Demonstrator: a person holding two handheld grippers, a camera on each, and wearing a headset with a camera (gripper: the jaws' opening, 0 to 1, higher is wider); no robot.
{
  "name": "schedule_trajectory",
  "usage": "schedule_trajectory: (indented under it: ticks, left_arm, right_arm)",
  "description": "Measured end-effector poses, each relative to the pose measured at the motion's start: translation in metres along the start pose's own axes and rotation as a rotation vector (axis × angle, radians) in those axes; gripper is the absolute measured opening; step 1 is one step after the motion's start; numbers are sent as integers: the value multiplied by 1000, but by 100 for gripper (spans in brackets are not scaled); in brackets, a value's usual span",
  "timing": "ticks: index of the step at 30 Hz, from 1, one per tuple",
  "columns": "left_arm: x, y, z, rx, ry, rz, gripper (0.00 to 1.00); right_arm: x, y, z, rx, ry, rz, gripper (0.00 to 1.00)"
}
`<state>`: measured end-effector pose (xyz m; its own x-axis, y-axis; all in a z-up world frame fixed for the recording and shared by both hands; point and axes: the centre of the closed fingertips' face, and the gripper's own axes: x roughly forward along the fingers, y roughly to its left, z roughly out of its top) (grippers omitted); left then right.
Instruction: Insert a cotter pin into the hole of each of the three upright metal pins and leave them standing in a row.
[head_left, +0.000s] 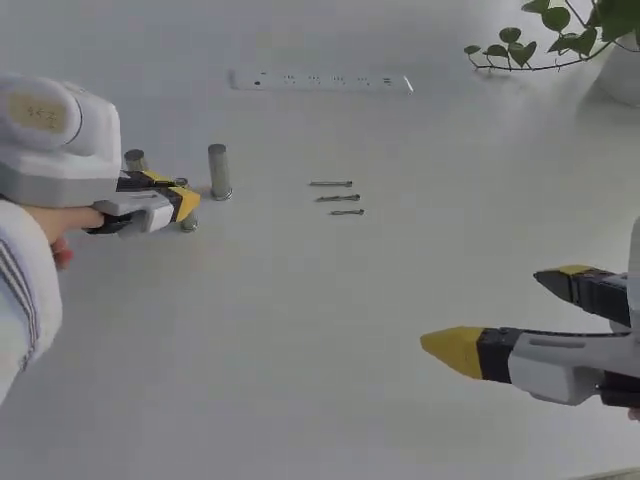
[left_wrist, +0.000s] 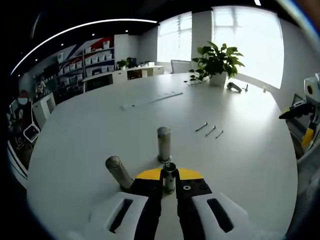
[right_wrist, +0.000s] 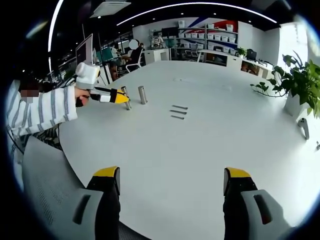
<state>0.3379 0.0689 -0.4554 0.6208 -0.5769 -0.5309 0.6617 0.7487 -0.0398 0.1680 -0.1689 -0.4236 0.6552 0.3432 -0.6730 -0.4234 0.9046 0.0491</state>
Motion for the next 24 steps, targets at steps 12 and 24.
schedule_trajectory:
  ticks: [12,24]
  left_arm:
    - [-9,-7,-5,52,6,9,5]
    - [-32,-38,-2,1,-23,-81,5]
  right_arm:
    - [-3,4,4,-12,-15,4,84]
    - [-5,10,9,-30,-28,20,83]
